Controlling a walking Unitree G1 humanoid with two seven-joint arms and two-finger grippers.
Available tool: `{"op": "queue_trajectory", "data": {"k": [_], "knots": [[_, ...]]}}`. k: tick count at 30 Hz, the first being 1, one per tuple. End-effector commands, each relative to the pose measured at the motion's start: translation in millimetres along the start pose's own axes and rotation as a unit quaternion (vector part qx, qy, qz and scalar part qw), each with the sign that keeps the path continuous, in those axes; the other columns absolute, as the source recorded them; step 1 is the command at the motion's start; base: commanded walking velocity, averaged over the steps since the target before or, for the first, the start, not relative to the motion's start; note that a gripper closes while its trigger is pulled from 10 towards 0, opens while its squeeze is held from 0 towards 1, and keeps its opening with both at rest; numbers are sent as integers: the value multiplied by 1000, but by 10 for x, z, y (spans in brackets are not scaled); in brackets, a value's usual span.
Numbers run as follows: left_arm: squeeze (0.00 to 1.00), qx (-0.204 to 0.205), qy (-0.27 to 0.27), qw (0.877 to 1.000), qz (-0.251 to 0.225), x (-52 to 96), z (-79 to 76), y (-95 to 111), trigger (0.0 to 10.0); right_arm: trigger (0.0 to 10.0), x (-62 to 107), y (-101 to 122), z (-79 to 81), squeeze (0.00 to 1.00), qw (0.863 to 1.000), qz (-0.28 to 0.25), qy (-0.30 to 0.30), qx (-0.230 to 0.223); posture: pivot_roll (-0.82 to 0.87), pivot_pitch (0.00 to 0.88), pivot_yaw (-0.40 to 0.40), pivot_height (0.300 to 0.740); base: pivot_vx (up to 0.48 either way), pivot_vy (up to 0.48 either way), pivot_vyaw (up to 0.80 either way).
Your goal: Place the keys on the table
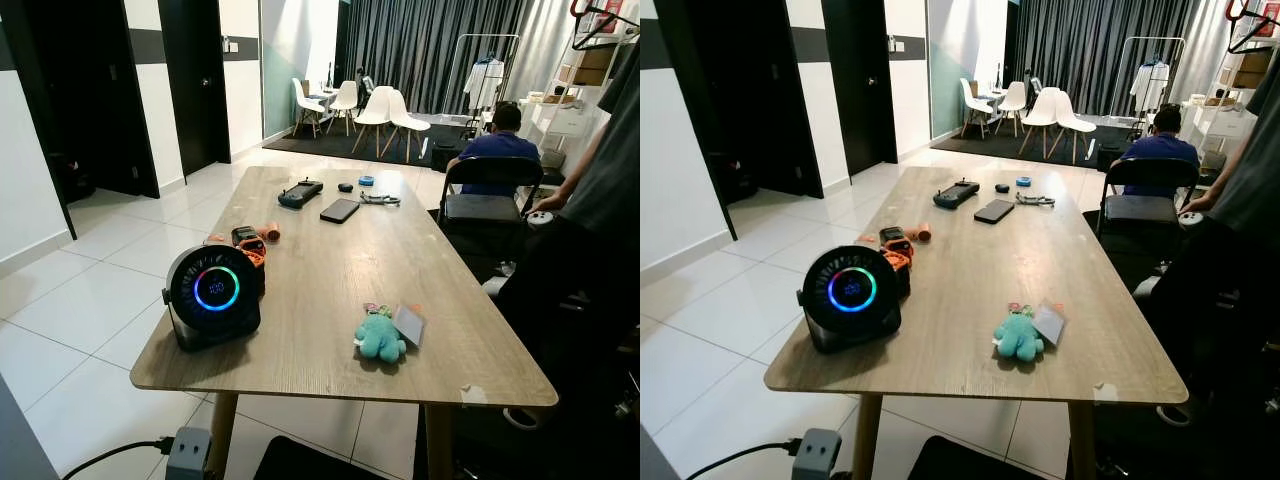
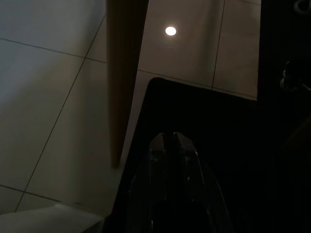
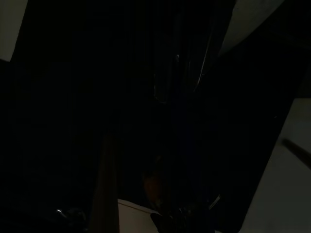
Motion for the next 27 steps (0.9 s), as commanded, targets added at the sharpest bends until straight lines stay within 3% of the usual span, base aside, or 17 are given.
{"op": "queue_trajectory", "data": {"k": [1,10,27], "knots": [[0,1,-7,1000,7,4,-43,-38,10000,10000,10,6,-55,0,1000,-5,-9,-6,22,21,-10,740,0,-424,0],[0,1,-6,1000,9,6,-33,-46,10000,10000,19,-9,-74,0,1000,-4,-11,-7,21,21,-8,740,0,-427,0],[0,-9,-8,1000,28,-2,-28,-85,10000,10000,24,-6,-107,0,1000,-8,-22,-18,21,22,-2,740,0,0,0]]}}
Point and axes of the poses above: a point about 5 cm out from each wrist's last joint towards the gripper, its own x axis pointing back from the gripper into the wrist, its own y axis along the axis of the wrist's last joint, z = x × y, the point moved 4 cm from there along -x, pointing out of the wrist towards the gripper, and after that the axes turned 4 degrees about x, right-handed, at the moved point
